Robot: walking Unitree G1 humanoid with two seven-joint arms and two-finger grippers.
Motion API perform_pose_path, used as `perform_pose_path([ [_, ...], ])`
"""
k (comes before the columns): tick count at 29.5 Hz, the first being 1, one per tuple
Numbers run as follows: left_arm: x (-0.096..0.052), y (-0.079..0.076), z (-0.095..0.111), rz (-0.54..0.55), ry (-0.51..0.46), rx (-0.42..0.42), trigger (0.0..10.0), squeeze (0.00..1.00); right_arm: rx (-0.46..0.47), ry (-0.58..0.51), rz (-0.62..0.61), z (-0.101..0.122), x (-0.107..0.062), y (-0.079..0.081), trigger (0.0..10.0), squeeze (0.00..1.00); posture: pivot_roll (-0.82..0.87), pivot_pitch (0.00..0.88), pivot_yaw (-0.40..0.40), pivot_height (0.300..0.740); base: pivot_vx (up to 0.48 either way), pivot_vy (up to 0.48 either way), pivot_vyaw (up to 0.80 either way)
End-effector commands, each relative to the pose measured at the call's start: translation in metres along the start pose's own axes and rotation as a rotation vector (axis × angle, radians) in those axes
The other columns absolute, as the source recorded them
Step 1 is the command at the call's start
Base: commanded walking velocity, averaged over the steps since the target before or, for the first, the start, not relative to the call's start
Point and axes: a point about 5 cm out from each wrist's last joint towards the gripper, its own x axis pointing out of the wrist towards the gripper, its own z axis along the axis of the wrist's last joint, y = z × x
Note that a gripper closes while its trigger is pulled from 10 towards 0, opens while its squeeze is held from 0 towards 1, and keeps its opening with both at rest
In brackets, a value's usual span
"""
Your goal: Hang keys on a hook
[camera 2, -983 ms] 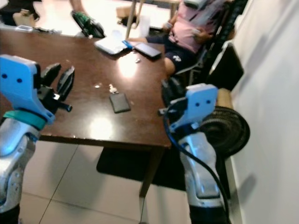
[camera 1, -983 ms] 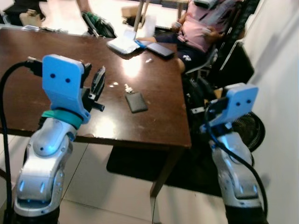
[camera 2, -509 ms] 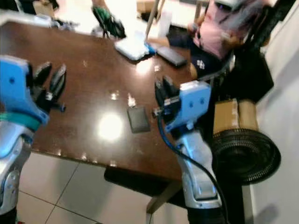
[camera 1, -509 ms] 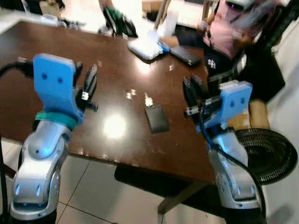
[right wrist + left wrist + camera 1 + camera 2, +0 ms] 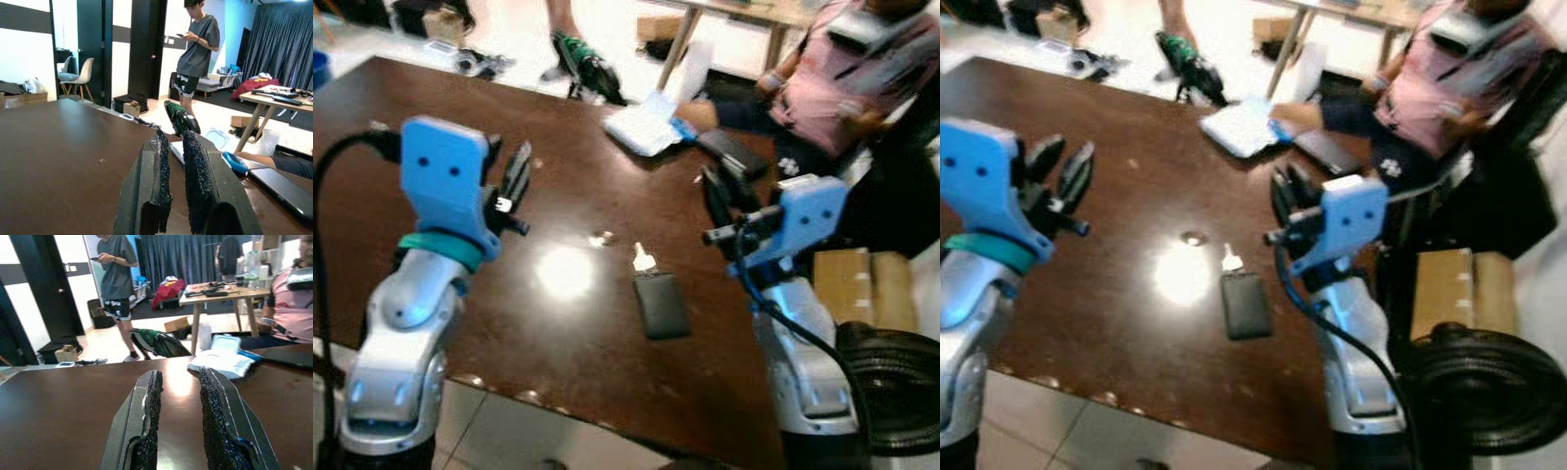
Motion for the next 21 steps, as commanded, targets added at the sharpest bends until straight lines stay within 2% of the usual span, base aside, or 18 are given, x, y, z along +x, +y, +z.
perform_pose_path([
  [1, 0.000, -0.003, -0.001, -0.012, 0.009, -0.008, 10.0, 0.00, -0.002, 0.011, -0.014, -0.002, -0.002, -0.005, 10.0, 0.00, 0.07, 0.000, 0.042, 0.740, 0.000, 0.000, 0.00],
  [10, -0.001, -0.004, -0.002, -0.036, 0.017, 0.006, 10.0, 0.00, -0.001, 0.011, -0.010, -0.003, -0.003, -0.003, 10.0, 0.00, 0.07, 0.000, 0.042, 0.740, 0.000, 0.000, 0.00],
  [16, -0.004, -0.007, -0.008, -0.102, 0.063, 0.050, 10.0, 0.00, 0.000, 0.012, -0.010, -0.003, -0.003, -0.002, 10.0, 0.00, 0.07, 0.000, 0.043, 0.740, 0.000, 0.000, 0.00],
  [17, -0.004, -0.009, -0.019, -0.153, 0.140, 0.121, 10.0, 0.00, -0.001, 0.013, -0.008, -0.003, -0.003, -0.001, 10.0, 0.00, 0.07, 0.000, 0.044, 0.740, 0.000, 0.000, 0.00],
  [18, -0.004, -0.009, -0.019, -0.153, 0.140, 0.121, 10.0, 0.00, -0.001, 0.013, -0.008, -0.003, -0.003, -0.001, 10.0, 0.00, 0.07, 0.000, 0.044, 0.740, 0.000, 0.000, 0.00],
  [19, -0.005, -0.012, -0.031, -0.215, 0.235, 0.175, 10.0, 0.00, -0.003, 0.016, -0.004, -0.003, -0.003, -0.001, 10.0, 0.00, 0.07, 0.000, 0.045, 0.740, 0.000, 0.000, 0.00],
  [20, -0.005, -0.012, -0.031, -0.215, 0.235, 0.175, 10.0, 0.00, -0.003, 0.016, -0.004, -0.003, -0.003, -0.001, 10.0, 0.00, 0.07, 0.000, 0.045, 0.740, 0.000, 0.000, 0.00],
  [21, -0.006, -0.016, -0.044, -0.286, 0.320, 0.238, 10.0, 0.00, -0.009, 0.021, 0.003, -0.004, -0.002, -0.001, 10.0, 0.00, 0.07, 0.000, 0.049, 0.740, 0.000, 0.000, 0.00],
])
